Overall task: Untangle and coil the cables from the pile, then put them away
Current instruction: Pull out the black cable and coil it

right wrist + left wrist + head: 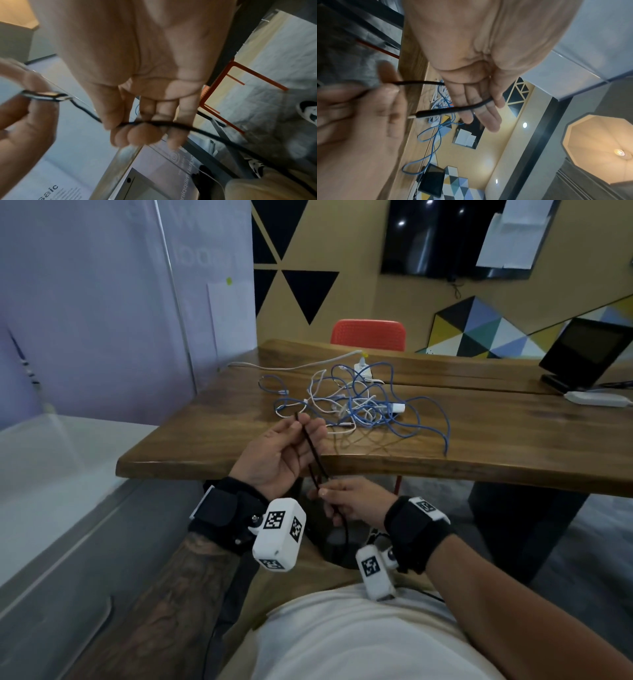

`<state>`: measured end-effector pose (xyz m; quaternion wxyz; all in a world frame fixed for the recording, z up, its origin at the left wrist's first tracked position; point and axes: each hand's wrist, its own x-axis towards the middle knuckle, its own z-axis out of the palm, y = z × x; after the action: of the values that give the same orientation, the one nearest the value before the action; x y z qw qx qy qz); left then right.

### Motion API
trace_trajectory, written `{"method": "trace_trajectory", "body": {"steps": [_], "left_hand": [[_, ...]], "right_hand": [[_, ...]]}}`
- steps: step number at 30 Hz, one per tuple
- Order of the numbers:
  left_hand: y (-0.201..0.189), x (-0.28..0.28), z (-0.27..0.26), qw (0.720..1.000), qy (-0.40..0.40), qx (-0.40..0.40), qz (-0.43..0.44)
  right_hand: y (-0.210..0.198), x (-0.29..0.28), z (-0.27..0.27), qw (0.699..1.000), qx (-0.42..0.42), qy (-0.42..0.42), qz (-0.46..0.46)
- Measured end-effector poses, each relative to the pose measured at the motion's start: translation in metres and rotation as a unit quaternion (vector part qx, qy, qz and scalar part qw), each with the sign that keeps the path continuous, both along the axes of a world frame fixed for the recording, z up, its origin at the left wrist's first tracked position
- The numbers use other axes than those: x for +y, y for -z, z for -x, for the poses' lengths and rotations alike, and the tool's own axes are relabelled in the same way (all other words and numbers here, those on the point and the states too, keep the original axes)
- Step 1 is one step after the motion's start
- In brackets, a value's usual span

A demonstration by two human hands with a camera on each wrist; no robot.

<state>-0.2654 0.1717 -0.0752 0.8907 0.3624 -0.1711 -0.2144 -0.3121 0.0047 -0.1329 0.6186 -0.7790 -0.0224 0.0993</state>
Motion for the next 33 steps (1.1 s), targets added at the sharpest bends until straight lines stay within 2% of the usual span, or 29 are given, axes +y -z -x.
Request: {"method": "trace_trajectory", "body": {"steps": [3,6,8,11,13,15,19,22,24,27,30,33], "left_hand": [[0.013,0.005,-0.011,0.998,-0.063,0.004,-0.003],[0.03,0.0,-0.014,0.992,-0.112,-0.019,-0.05],[0.039,-0.005,-0.012,0.986,-0.132,-0.052,-0.088],[0.05,-0.012,-0.007,0.967,-0.138,-0.131,-0.17],[0.057,-0.015,-0.003,0.951,-0.118,-0.188,-0.216],[0.061,-0.017,0.005,0.951,-0.069,-0.209,-0.219],[0.05,-0.023,0.019,0.962,0.01,-0.163,-0.217],[0.04,-0.022,0.025,0.959,0.043,-0.167,-0.224],[0.034,-0.018,0.029,0.965,0.057,-0.16,-0.202],[0.022,-0.013,0.032,0.983,0.063,-0.124,-0.124],[0.013,-0.008,0.026,0.994,0.05,-0.096,-0.028],[0.011,-0.001,0.016,0.998,-0.032,-0.051,0.013]], "right_hand": [[-0.001,-0.004,0.007,0.998,0.012,-0.041,0.039],[-0.012,-0.006,0.012,0.992,-0.033,-0.055,0.11],[-0.021,-0.007,0.017,0.985,-0.075,-0.041,0.15],[-0.035,-0.009,0.023,0.981,-0.147,0.017,0.126],[-0.042,-0.01,0.026,0.978,-0.188,0.059,0.071],[-0.048,-0.012,0.027,0.97,-0.224,0.084,0.043],[-0.048,-0.021,0.022,0.952,-0.276,0.103,0.08],[-0.044,-0.026,0.016,0.938,-0.309,0.127,0.089],[-0.044,-0.029,0.013,0.939,-0.308,0.144,0.06],[-0.037,-0.031,0.006,0.945,-0.285,0.156,0.033],[-0.02,-0.024,0.004,0.979,-0.167,0.115,-0.002],[-0.006,-0.017,0.009,0.998,-0.054,0.016,0.025]]}}
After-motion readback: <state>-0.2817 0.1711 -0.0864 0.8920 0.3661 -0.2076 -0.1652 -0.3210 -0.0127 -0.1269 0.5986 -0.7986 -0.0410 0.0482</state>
